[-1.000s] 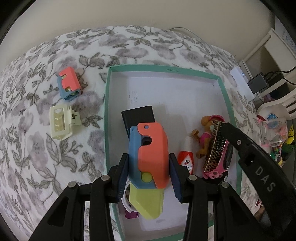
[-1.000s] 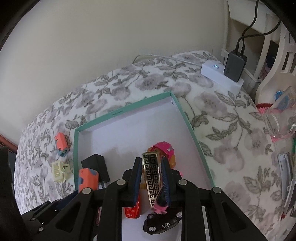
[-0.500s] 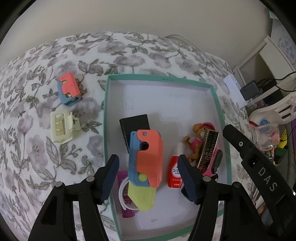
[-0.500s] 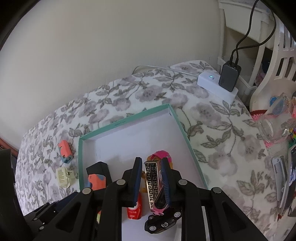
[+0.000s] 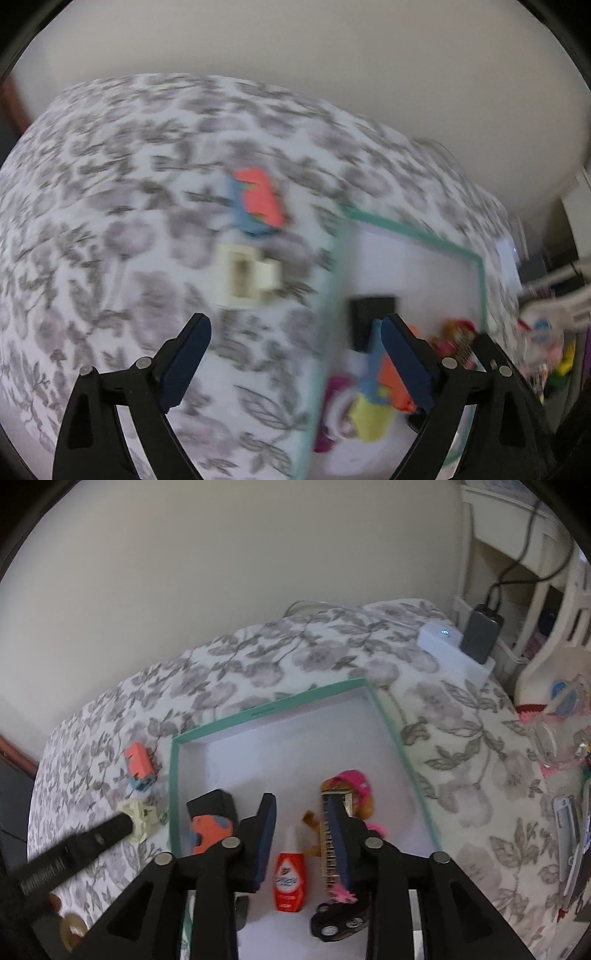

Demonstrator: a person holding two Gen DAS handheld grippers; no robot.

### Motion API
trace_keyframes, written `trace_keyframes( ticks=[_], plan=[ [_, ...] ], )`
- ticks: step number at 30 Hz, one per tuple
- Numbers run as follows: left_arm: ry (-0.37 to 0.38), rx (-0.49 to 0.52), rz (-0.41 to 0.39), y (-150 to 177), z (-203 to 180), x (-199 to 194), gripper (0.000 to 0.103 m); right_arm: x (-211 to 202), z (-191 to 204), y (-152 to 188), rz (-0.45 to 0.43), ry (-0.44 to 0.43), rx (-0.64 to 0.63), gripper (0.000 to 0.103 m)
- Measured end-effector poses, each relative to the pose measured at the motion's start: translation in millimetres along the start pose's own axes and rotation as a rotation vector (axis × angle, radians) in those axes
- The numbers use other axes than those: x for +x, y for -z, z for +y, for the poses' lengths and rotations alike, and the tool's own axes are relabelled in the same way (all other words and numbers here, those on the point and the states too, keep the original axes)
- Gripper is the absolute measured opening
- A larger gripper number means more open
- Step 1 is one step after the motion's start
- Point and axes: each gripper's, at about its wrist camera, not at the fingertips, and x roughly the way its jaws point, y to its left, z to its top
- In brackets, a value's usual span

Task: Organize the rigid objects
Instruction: 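Move both tools back over the cream hair clip and pink-blue eraser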

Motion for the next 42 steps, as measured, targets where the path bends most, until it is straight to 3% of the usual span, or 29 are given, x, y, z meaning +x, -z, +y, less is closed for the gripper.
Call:
trace_keyframes(
  ticks=[2, 6, 8, 15, 26, 32, 42],
  plan=[
    [-0.020, -0.052, -0.014, -4.6, 21.8, -0.1, 0.095, 0.6, 12.8, 3.1, -0.005, -0.007, -0.031, 0.056],
    [-0.046, -0.178, -0.022, -8.8, 67.5, 1.2, 0.097, 2.9, 33.2, 8.4, 0.000, -0.039, -0.074, 0.059],
    [-0.057, -0.232, -0.023, -9.8, 86.8, 1.9, 0.097, 5.1, 44.1, 12.0, 0.005, -0.060, -0.093, 0.065],
    [-0.116, -0.294, -0.068, -11.5, 121.6, -4.2, 0.099, 16.1, 73.3, 19.9, 0.021, -0.113, -0.130, 0.073],
    [-0.090, -0.199, -0.056, -19.7, 104.4, 18.5, 0.102, 32.0, 98.0, 19.3, 0.016, -0.150, -0.160, 0.081],
    [-0.071, -0.168, -0.023, -20.8, 95.0, 34.2, 0.102, 34.1, 93.2, 12.1, -0.010, -0.132, -0.140, 0.081],
    [-0.044, -0.048, -0.035, -22.2, 50.8, 48.6, 0.102, 38.6, 74.5, 3.9, -0.024, -0.102, -0.091, 0.082]
  ],
)
